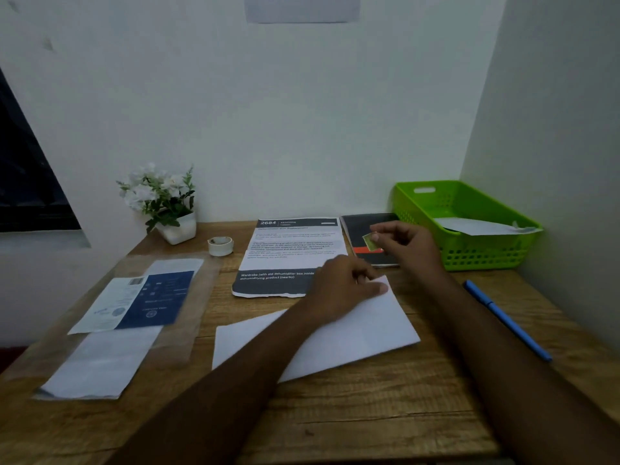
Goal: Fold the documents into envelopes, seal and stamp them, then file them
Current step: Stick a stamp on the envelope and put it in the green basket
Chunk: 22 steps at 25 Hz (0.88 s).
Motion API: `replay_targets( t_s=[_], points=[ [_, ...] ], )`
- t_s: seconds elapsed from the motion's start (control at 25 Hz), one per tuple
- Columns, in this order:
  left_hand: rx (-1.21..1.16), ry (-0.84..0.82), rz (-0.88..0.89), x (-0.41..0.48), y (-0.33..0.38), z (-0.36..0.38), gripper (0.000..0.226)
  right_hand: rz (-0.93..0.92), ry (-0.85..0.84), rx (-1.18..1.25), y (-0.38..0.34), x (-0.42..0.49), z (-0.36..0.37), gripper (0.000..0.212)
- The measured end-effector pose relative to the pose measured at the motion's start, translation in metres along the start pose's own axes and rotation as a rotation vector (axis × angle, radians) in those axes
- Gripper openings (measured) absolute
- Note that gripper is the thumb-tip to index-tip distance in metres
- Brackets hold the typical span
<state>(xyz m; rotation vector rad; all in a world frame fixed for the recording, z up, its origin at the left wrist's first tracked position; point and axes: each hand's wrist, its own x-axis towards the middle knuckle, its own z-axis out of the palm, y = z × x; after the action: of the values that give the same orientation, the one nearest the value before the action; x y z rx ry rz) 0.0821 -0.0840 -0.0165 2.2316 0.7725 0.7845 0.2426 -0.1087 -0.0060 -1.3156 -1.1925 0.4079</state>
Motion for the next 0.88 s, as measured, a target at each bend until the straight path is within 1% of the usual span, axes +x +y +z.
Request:
replay_targets(
  t_s=[0.12, 0.24, 0.28, 0.4, 0.48, 0.6, 0.76, 0.88],
  points=[
    [-0.122, 0.171, -0.041, 0.004, -0.008, -0.022, 0.004, 0.104, -0.037, 0.133, -0.015, -0.002, 0.002, 0.013],
    [-0.102, 0.267, -0.134, 0.005, -0.017, -0.038, 0.020, 0.208, -0.145, 0.206, -0.022, -0.007, 0.002, 0.011],
    [-0.100, 0.272, -0.146, 0.004, -0.020, -0.040, 0.021, 0.222, -0.183, 0.194, -0.022, -0.009, 0.003, 0.011],
    [-0.120, 0.255, -0.146, 0.003, -0.023, -0.040, 0.023, 0.201, -0.261, 0.033, -0.021, -0.013, 0.009, 0.015],
    [-0.108, 0.256, -0.125, 0.003, -0.023, -0.039, 0.023, 0.180, -0.247, -0.008, -0.020, -0.015, 0.013, 0.020],
    [-0.099, 0.252, -0.096, 0.003, -0.022, -0.038, 0.023, 0.178, -0.224, -0.002, -0.019, -0.015, 0.015, 0.029],
    [-0.059, 0.203, -0.036, 0.000, -0.019, -0.038, 0.024, 0.221, -0.229, -0.025, -0.018, -0.015, 0.016, 0.024],
    [-0.029, 0.183, -0.001, -0.001, -0.018, -0.039, 0.024, 0.215, -0.230, -0.060, -0.021, -0.015, 0.015, 0.018]
  ],
)
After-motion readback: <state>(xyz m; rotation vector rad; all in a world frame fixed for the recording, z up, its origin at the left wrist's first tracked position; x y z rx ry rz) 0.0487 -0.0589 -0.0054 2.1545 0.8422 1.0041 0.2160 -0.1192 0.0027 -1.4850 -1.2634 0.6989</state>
